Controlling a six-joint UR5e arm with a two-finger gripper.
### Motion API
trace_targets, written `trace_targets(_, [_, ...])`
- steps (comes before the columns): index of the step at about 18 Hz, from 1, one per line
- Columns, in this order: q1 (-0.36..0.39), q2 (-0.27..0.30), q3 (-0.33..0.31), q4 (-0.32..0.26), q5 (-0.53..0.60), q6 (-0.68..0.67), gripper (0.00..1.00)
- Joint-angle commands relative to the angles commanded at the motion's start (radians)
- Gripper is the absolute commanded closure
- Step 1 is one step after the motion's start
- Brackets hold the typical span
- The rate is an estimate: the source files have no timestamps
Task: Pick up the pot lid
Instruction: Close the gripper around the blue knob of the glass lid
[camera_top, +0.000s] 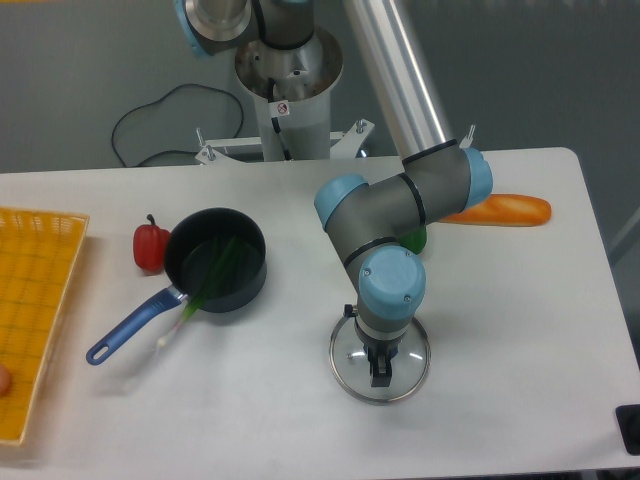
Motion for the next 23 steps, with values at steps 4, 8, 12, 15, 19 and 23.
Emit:
trace_targets(4, [0.002,-0.009,0.003,0.006,0.006,0.022,0.03])
trace_targets(8, [0.002,-0.026,0.017,0.008,0.008,0.02,0.07])
trace_targets(12, [0.002,-0.026,0.017,0.008,0.009,0.014,0.24])
trace_targets(15, [0.005,-0.02,0.018,0.003,0.011,0.014,0.31])
trace_targets(19, [0.008,-0.014,0.017,0.0,0.011,0.012,0.39])
trace_targets(23, [0.008,-0.006,0.006,0.0,0.012,0.005,0.48])
